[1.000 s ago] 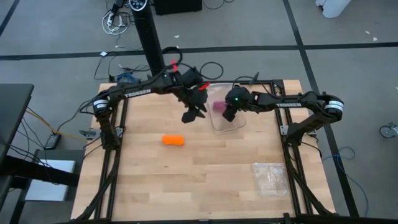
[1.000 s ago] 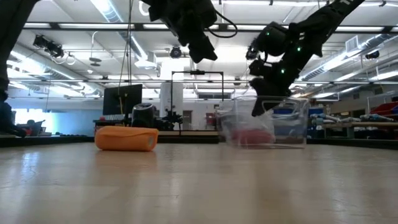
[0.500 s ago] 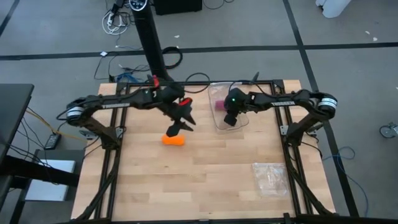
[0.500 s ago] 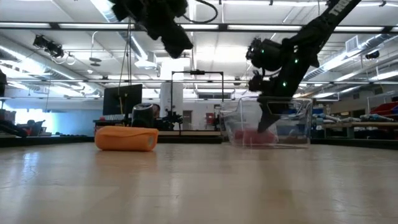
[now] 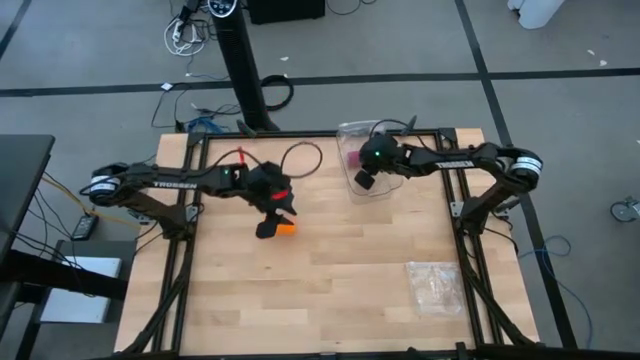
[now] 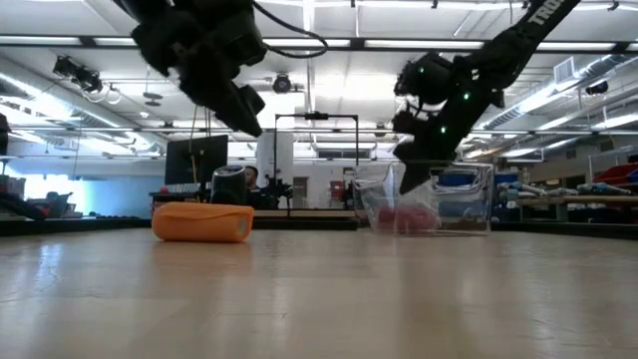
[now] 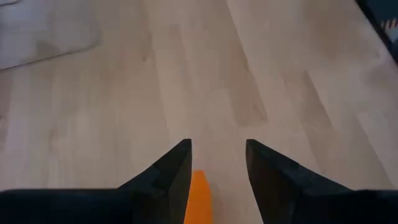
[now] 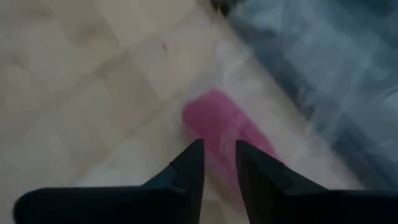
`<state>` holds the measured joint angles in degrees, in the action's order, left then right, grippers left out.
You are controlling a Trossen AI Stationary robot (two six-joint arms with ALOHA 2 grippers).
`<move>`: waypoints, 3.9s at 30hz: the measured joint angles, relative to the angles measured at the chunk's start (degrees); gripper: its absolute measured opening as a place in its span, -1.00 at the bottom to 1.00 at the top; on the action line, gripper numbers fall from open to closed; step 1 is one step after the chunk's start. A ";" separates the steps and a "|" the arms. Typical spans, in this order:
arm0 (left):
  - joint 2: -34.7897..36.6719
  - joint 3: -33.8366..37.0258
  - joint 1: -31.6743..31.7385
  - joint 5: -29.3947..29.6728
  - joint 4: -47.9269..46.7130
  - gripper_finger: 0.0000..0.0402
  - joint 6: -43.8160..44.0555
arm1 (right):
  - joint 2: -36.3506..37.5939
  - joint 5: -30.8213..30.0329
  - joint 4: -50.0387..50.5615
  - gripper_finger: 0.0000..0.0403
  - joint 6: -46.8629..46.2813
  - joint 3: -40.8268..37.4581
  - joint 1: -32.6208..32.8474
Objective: Roll bandage
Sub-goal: Open the transparent zip bag
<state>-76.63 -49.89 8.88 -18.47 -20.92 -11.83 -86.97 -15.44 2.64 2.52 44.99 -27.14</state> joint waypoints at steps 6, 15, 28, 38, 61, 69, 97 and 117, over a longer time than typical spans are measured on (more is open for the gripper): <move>2.03 3.79 -7.49 5.97 -0.91 -0.21 0.05 | 7.82 0.54 1.70 -0.31 -2.11 0.00 4.28; 2.11 10.42 -23.27 34.95 -4.56 -0.21 0.09 | 10.24 -4.28 2.51 -0.26 -4.97 0.00 19.45; 2.06 14.15 -27.29 43.53 -1.34 -0.22 15.11 | 19.85 3.40 28.04 -0.25 -28.92 1.42 38.36; 2.06 16.09 -26.73 19.95 13.63 -0.41 18.06 | 13.28 9.58 39.31 -0.25 -50.98 1.40 56.10; 2.04 16.51 -19.24 16.01 13.96 -0.46 13.52 | -0.02 21.59 37.36 -0.38 -67.14 1.40 60.45; 2.04 16.51 -17.89 16.01 13.79 -0.46 15.17 | -0.02 22.34 43.10 -0.25 -70.74 6.15 56.53; 2.01 16.48 -17.87 18.59 13.70 -0.46 17.76 | -8.79 10.90 56.52 -0.74 -60.48 19.26 50.86; 2.02 16.48 -17.87 18.85 12.45 -0.46 21.30 | -6.57 36.11 66.17 -0.96 -83.28 7.94 68.01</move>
<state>-74.61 -33.41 -8.99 0.38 -8.47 9.47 -93.54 20.67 68.81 -80.76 52.93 40.88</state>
